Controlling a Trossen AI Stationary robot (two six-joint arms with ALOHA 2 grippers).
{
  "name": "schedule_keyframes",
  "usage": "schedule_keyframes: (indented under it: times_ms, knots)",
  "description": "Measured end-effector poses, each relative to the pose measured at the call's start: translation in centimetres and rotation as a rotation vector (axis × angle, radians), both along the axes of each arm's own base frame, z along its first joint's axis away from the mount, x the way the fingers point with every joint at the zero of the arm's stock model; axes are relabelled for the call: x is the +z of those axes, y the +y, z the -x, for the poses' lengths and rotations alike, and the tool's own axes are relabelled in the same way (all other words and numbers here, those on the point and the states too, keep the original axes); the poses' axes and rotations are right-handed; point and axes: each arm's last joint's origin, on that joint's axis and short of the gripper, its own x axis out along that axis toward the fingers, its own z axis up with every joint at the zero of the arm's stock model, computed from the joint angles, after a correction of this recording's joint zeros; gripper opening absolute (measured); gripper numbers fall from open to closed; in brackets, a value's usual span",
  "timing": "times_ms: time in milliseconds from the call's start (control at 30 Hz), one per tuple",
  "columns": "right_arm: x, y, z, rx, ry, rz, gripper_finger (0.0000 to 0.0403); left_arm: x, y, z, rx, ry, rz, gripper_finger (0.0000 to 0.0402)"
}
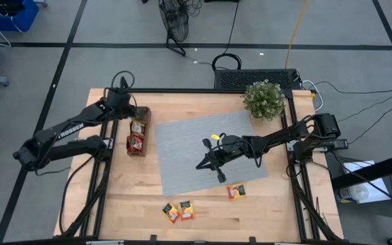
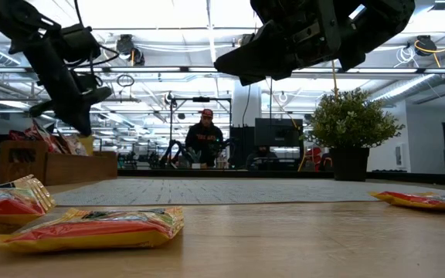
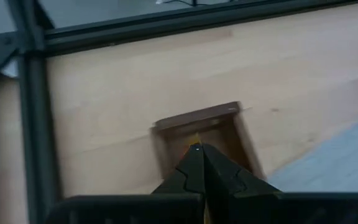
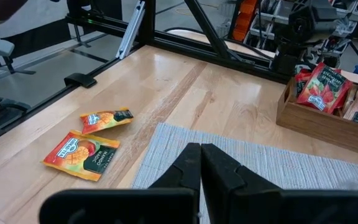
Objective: Pick & Place Tea
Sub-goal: Put the yellow tea bag into the right section of the wooden organizer, then adjust the wooden organizer on the table
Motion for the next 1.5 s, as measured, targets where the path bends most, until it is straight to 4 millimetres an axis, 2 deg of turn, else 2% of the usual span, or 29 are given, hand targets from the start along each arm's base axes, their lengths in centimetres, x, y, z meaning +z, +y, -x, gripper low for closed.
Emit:
schedule_keyframes:
  times_ms: [400,633,900,967,1100,1233,1333,1500]
  knots:
    - [0.0,0.0,0.0,0.000,0.001,-0.001,0.0000,-1.3,0.2,1.1,0.087,0.083,-0.011,0.0010]
    - [0.0,0.0,0.0,0.000,0.001,-0.001,0.0000,-1.4,0.1,0.9,0.050,0.073,0.001,0.0059]
    - [0.0,0.0,0.0,0.000,0.001,-0.001,0.0000,-0.9,0.1,0.6,-0.008,0.096,-0.030,0.0154]
    - [0.0,0.0,0.0,0.000,0.001,-0.001,0.0000,-0.1,0.3,0.7,0.025,0.108,-0.077,0.0172]
    - [0.0,0.0,0.0,-0.001,0.004,-0.001,0.0000,1.1,0.5,1.1,0.199,0.152,-0.184,0.0185]
    - [-0.1,0.0,0.0,-0.001,0.011,-0.001,0.0000,-0.1,0.5,1.7,0.278,0.242,-0.088,0.0186]
    - [-0.1,0.0,0.0,-0.001,0.016,0.002,0.0000,-2.2,0.4,1.7,0.277,0.298,0.019,0.0186]
    - [-0.1,-0.1,0.0,0.004,0.008,0.021,0.0000,-5.0,0.9,0.8,0.249,0.303,0.069,0.0186]
